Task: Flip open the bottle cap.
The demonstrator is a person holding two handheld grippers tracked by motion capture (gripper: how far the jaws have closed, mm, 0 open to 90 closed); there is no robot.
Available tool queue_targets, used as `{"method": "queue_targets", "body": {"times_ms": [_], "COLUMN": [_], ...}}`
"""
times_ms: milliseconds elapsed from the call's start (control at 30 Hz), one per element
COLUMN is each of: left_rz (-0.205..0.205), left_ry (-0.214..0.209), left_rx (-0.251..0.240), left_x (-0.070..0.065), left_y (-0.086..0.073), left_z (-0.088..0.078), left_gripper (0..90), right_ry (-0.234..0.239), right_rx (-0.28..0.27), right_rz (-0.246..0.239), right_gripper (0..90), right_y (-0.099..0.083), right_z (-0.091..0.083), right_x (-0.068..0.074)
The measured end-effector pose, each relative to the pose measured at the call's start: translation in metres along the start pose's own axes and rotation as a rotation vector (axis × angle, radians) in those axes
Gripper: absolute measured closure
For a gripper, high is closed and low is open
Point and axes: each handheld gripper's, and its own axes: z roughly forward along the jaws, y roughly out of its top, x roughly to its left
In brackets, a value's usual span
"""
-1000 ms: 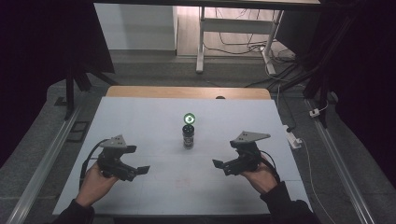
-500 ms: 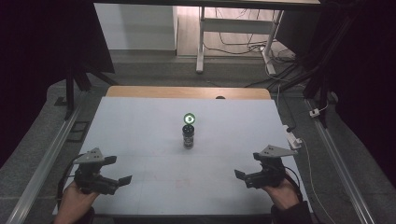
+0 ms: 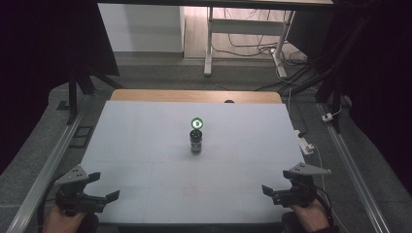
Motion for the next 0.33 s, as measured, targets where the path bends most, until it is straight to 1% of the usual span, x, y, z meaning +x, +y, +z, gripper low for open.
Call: {"method": "queue_targets", "body": {"times_ms": [133, 333], "left_rz": [-0.013, -0.021], "left_ry": [0.032, 0.026], "left_rx": [0.015, 0.018], "left_x": [0.0009, 0.002], "left_y": [-0.0032, -0.0025], "left_z": [-0.0027, -0.0019], "left_gripper": [0.1, 0.1], "right_ry": [-0.007, -0.005], "right_rx": [0.015, 0.022], "right_rz": [0.001, 0.008], "right_gripper": [0.0, 0.0], "right_y": [-0.0025, -0.0039], "right_z": [-0.0032, -0.0044], "right_x": [0.0002, -0.0006]}}
